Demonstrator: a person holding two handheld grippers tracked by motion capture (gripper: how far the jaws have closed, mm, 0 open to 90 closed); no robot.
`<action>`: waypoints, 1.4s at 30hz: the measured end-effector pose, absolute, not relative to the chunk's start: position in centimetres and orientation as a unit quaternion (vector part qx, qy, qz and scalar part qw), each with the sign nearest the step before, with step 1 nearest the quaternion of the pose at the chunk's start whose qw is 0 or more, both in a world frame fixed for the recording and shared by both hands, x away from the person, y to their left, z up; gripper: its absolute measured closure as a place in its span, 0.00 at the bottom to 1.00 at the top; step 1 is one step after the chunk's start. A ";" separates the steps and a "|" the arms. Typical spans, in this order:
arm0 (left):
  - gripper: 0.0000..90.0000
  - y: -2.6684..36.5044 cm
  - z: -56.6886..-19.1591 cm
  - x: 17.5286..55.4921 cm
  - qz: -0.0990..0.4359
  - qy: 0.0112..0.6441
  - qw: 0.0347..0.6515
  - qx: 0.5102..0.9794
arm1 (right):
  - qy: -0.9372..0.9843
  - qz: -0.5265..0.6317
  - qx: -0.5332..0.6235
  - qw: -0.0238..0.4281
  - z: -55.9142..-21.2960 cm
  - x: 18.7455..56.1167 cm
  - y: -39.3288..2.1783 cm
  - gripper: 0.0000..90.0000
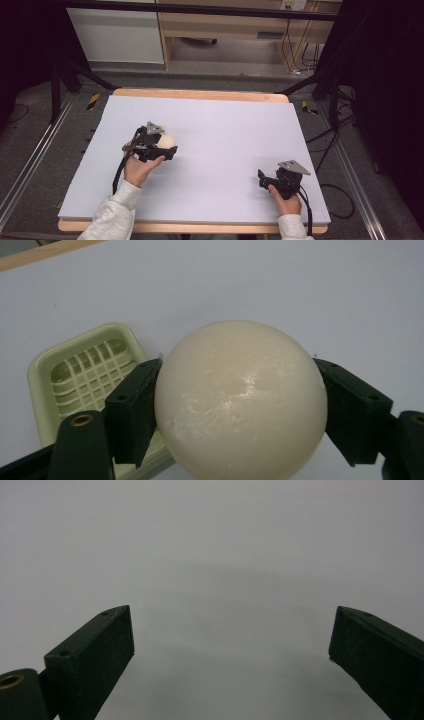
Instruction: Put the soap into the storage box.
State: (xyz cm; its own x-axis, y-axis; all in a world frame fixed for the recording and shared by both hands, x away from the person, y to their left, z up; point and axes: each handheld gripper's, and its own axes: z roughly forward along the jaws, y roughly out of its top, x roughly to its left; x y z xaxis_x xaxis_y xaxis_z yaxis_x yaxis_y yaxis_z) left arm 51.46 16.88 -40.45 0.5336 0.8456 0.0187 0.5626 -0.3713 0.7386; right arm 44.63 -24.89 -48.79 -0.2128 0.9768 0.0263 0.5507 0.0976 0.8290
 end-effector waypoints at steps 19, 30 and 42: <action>0.27 18.6 -40.3 53.3 0.211 0.461 0.337 0.794 | 0.683 0.373 0.559 0.286 -48.8 44.6 -24.9 0.05; 0.27 19.5 -40.7 54.2 0.215 0.472 0.328 0.790 | 0.683 0.374 0.559 0.286 -48.8 44.6 -24.9 0.05; 0.27 20.6 -41.4 55.2 0.213 0.490 0.318 0.783 | 0.683 0.373 0.559 0.286 -48.8 44.6 -24.9 0.05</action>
State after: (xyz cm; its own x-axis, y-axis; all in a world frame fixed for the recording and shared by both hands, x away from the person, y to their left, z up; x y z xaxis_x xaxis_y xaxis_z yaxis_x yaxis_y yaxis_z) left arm 55.17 20.57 -41.38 0.4289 0.9031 0.0211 0.6324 -0.3168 0.7069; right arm 44.62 -24.85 -48.79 -0.2123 0.9768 0.0264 0.5507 0.0973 0.8290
